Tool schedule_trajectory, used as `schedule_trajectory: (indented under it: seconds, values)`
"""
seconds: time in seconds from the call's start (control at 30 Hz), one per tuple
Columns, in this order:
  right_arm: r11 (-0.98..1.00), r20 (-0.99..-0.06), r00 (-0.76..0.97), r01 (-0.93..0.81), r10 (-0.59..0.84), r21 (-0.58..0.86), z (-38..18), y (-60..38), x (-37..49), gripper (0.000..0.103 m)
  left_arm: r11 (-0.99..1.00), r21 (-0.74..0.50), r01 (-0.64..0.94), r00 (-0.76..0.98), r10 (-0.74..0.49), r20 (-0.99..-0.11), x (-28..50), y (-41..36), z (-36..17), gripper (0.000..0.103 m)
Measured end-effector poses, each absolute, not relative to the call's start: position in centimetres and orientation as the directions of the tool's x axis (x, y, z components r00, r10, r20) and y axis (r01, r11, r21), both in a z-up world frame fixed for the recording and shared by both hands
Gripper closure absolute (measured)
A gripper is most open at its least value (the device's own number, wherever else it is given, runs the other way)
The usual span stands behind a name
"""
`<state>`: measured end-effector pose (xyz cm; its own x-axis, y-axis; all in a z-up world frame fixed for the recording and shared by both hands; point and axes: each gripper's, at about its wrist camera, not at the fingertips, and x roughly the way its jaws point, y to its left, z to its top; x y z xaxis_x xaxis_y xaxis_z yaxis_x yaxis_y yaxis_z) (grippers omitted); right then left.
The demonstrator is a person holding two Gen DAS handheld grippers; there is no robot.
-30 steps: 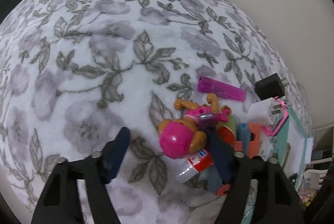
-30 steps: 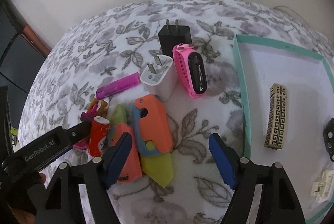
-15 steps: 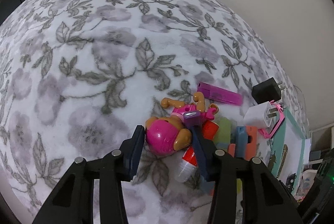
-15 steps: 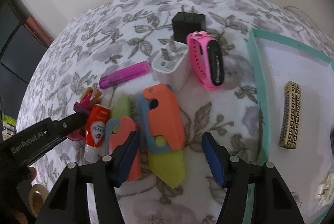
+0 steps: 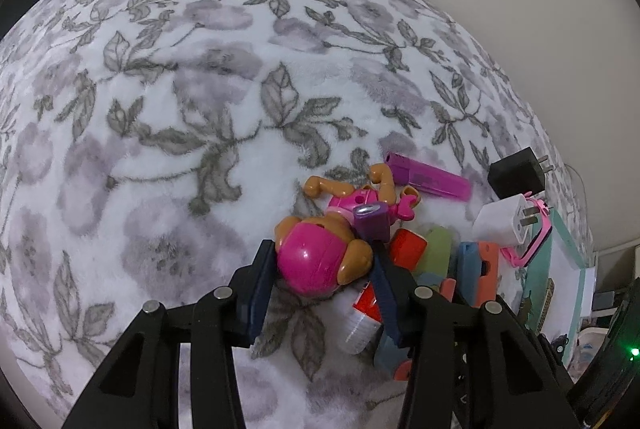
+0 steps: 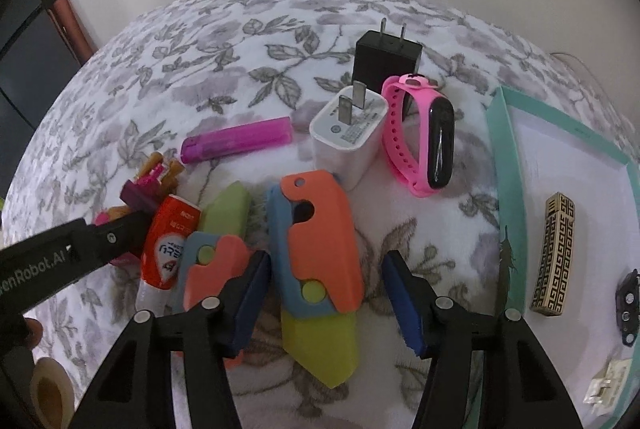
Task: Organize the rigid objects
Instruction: 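Grasp the pink-haired doll with the left tool while the right tool grasps the orange-green fidget toy, then carry the doll and fidget toy over the tray and open both tools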
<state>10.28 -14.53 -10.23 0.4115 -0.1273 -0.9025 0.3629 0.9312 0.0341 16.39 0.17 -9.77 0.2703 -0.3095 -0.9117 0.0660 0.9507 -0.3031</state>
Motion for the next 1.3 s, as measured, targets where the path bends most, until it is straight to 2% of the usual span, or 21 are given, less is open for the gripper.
schedule_trajectory:
  seconds: [0.1,0.2,0.53,0.83,1.3]
  values:
    - [0.934,-0.901,0.412,0.356,-0.139,0.019,-10.3,-14.3,10.3,0.046,0.952,-0.299,0.070,0.275,-0.307,-0.911,16.2,0.2,-9.6,0.054]
    - [0.943,-0.901,0.411,0.334,-0.138,0.008,-10.3,-14.2,10.1,0.055,0.950,-0.302,0.075,0.274,-0.311,-0.910,16.2,0.1,-9.7,0.055]
    - [0.927,-0.913,0.406,0.354,-0.033,0.124,-9.5,-16.0,8.8,0.056,0.951,-0.307,0.046,0.289,-0.307,-0.907,16.1,0.7,-8.9,0.055]
    - [0.906,-0.895,0.445,0.366,0.031,0.213,-7.0,-17.3,7.9,0.057,0.947,-0.318,0.056,0.354,-0.316,-0.880,15.6,0.6,-5.9,0.055]
    - [0.912,-0.866,0.500,0.339,0.033,0.230,-3.7,-17.3,7.8,0.057,0.938,-0.336,0.088,0.408,-0.341,-0.847,14.7,-0.3,-3.4,0.055]
